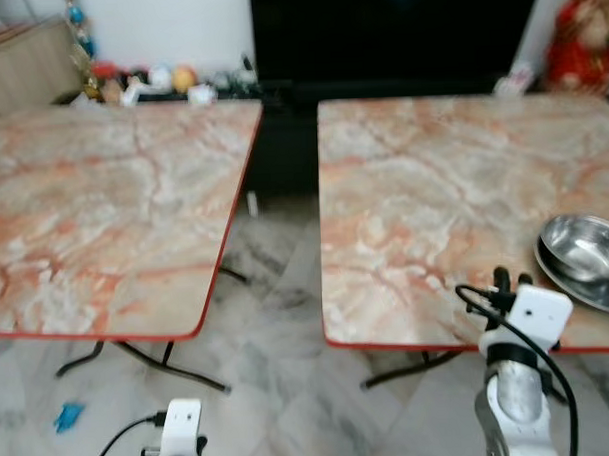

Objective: Setting the table

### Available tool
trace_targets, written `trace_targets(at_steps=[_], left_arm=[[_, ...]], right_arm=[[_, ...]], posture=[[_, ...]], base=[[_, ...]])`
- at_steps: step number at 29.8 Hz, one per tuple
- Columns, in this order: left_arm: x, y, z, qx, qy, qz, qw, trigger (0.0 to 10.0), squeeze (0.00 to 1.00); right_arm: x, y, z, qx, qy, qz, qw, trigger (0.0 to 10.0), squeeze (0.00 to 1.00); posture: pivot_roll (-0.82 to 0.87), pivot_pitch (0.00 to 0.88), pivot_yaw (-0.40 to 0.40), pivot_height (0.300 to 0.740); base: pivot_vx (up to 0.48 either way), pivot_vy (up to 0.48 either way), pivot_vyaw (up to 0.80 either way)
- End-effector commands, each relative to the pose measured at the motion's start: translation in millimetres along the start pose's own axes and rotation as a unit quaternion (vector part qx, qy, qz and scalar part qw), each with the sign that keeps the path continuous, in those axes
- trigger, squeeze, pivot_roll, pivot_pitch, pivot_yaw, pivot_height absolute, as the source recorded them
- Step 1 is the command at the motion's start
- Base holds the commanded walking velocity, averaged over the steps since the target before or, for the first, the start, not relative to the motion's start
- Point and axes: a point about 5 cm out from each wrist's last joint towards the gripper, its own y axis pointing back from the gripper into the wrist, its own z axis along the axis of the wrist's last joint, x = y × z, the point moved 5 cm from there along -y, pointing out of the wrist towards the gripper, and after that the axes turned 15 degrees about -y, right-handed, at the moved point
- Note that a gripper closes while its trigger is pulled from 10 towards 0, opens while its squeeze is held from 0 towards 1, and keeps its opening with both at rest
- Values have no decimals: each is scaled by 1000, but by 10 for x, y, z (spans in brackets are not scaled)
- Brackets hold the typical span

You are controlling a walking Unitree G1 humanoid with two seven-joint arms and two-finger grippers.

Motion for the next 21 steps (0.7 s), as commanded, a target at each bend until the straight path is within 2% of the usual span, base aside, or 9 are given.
trace_targets(at_steps=[1, 21], left_arm=[[46, 34, -166, 25, -1, 4, 1000, 10000, 0], [82, 36, -173, 27, 1, 8, 1000, 10000, 0]], right_arm=[[164, -9, 23, -3, -11, 21, 1000, 10000, 0], [291, 78, -243, 49, -4, 59, 997, 10000, 0]], posture=[[34, 0, -8, 740], [40, 0, -6, 740]], base=[[0, 375, 0], [0, 372, 0]])
